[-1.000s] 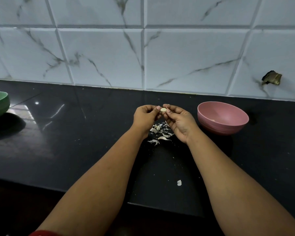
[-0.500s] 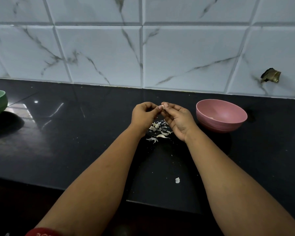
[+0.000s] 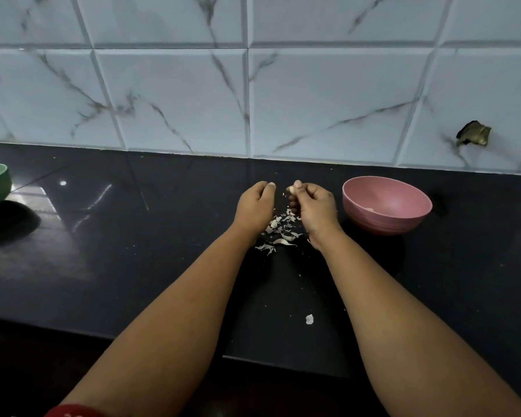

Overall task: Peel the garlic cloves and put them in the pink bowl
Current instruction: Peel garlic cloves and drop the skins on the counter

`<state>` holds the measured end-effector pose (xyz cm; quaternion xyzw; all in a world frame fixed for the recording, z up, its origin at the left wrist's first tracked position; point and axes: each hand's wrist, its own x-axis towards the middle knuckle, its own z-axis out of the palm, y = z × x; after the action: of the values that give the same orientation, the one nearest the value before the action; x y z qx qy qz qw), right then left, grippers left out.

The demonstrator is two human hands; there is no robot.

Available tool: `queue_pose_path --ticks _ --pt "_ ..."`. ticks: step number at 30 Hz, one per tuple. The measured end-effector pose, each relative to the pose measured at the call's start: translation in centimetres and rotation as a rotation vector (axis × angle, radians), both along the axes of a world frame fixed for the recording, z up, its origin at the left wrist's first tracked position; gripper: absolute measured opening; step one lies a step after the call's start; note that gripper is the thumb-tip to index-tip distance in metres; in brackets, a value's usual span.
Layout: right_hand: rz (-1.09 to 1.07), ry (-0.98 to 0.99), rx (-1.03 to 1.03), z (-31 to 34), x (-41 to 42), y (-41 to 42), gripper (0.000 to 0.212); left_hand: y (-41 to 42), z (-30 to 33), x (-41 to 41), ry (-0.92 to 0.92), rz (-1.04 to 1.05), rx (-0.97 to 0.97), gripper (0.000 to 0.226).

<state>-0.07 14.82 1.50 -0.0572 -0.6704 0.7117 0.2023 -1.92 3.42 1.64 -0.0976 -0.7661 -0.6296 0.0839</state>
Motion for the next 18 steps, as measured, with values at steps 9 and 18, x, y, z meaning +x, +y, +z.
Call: queue_pose_path --ticks 9,18 --pt "-0.202 -0.025 0.554 0.4 0.4 0.9 0.049 -0.1 -0.2 0.1 0.072 -0.014 -0.126 0.048" --pt "-0.274 0.124 0.638 1.6 1.7 2.4 0.025 1.5 -0.4 2.0 0.132 0.011 -0.114 0.017"
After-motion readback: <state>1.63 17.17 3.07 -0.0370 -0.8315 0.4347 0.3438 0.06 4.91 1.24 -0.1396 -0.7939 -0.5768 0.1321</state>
